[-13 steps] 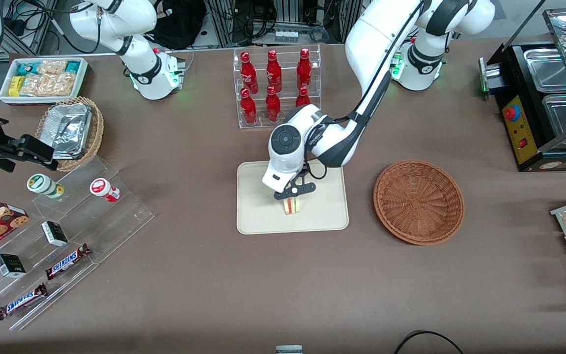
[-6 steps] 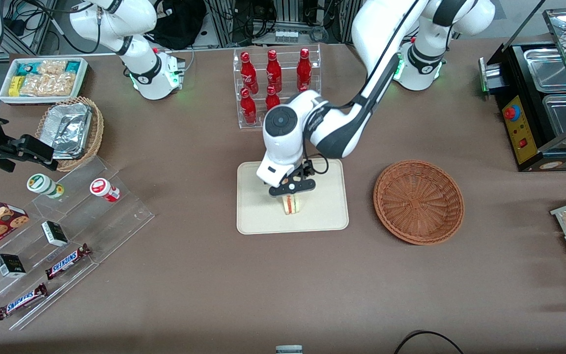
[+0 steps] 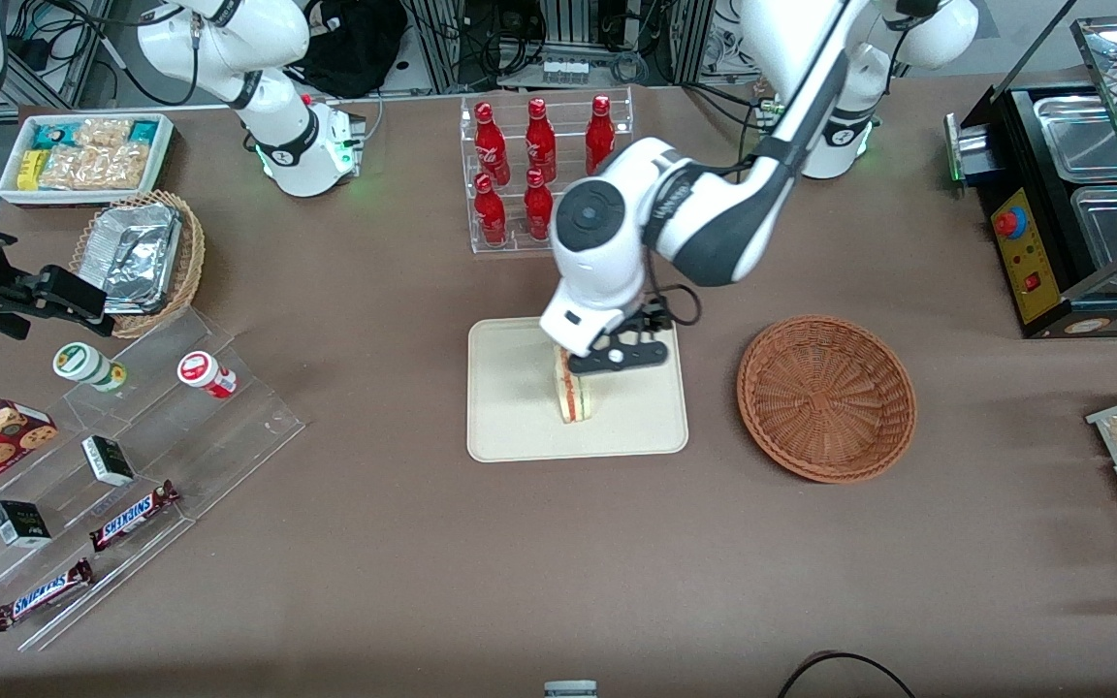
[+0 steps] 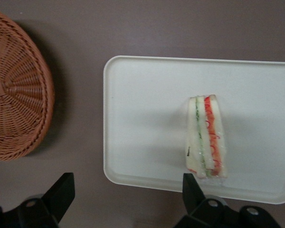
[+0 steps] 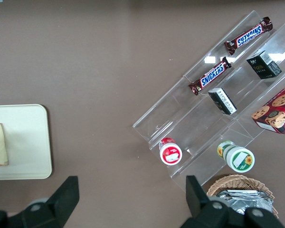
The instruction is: Place sandwich from basket to tray
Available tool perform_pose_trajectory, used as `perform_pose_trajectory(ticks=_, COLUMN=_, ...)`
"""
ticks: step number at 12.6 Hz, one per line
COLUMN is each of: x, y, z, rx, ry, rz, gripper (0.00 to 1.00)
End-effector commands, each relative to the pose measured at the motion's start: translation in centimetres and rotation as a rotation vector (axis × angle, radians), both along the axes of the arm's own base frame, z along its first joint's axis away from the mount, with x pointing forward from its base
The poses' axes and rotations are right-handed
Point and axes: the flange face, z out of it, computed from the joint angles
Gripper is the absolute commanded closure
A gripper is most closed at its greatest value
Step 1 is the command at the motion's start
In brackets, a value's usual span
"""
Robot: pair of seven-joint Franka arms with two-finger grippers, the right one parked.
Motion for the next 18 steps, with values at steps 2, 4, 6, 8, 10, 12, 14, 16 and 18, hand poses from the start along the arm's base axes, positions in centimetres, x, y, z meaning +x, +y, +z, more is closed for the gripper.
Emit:
perform_pose_trajectory(ticks=2, x=1.2, y=5.8, z=0.9, rx=0.038, ry=0.054, rz=-0.013, gripper=0.00)
perform_pose_trajectory(ticks=4, x=2.7, y=11.3, z=1.5, rx=0.028, ry=0.079, rz=-0.031, gripper=0.00)
perform_pose_trajectory(ticks=6, x=3.9, y=16.6, z=2.1, rx=0.014, ry=0.105, rz=-0.066, gripper=0.00)
perform_pose_trajectory(ticks=8, x=3.5, y=21.0, z=3.5, rx=-0.005, ry=0.111, rz=-0.092, gripper=0.00)
perform_pose_trajectory(ticks=10, x=2.4, y=24.4, z=5.4, rx=-0.023, ry=0.115, rz=-0.140, gripper=0.00)
perform_pose_trajectory(ticks=12, x=1.4, y=27.6, z=6.9, rx=-0.037, ry=0.118, rz=-0.164, gripper=0.00)
perform_pose_trajectory(ticks=14, x=0.5, y=31.3, z=8.7, rx=-0.050, ry=0.153, rz=-0.188, gripper=0.00)
perform_pose_trajectory(ticks=16, x=-0.2, y=34.0, z=10.6, rx=-0.076, ry=0.179, rz=-0.212, gripper=0.00)
perform_pose_trajectory(ticks=18, x=-0.9, y=35.8, z=12.4, rx=-0.087, ry=0.195, rz=-0.247, gripper=0.00)
